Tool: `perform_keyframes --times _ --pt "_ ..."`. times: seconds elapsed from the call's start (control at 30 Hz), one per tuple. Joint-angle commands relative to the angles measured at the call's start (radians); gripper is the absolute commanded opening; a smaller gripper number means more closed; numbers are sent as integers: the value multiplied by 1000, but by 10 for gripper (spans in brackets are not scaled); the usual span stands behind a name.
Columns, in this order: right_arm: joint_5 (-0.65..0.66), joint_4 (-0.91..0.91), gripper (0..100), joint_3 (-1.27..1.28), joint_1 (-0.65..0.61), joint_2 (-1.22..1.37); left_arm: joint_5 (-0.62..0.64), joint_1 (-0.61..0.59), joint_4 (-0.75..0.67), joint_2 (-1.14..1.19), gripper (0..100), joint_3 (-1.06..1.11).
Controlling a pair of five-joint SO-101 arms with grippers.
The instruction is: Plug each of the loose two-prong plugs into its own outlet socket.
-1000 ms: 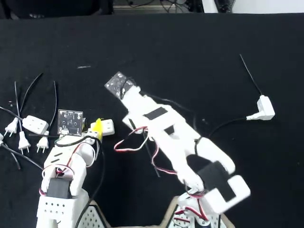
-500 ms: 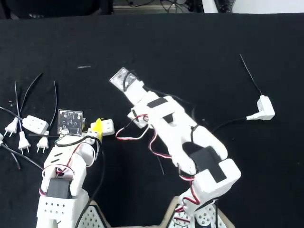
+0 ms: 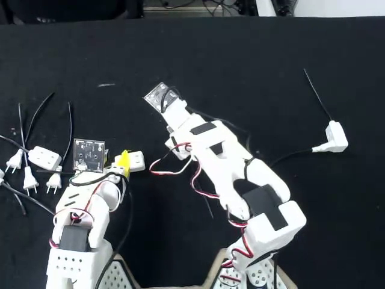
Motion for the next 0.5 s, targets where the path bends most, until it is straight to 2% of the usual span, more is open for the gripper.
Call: perform_keyframes --times 0.0,0.13,0.27,0.47 --pt "2 40 10 16 2 -105 -2 -10 -5 -8 152 -59" --pt "5 23 10 188 -100 -268 -2 -10 -5 -8 152 -59" --pt "2 -14 10 317 -213 -314 -2 -10 -5 -8 152 -59" --pt "2 -9 12 318 -203 -312 -2 -10 -5 -8 152 -59"
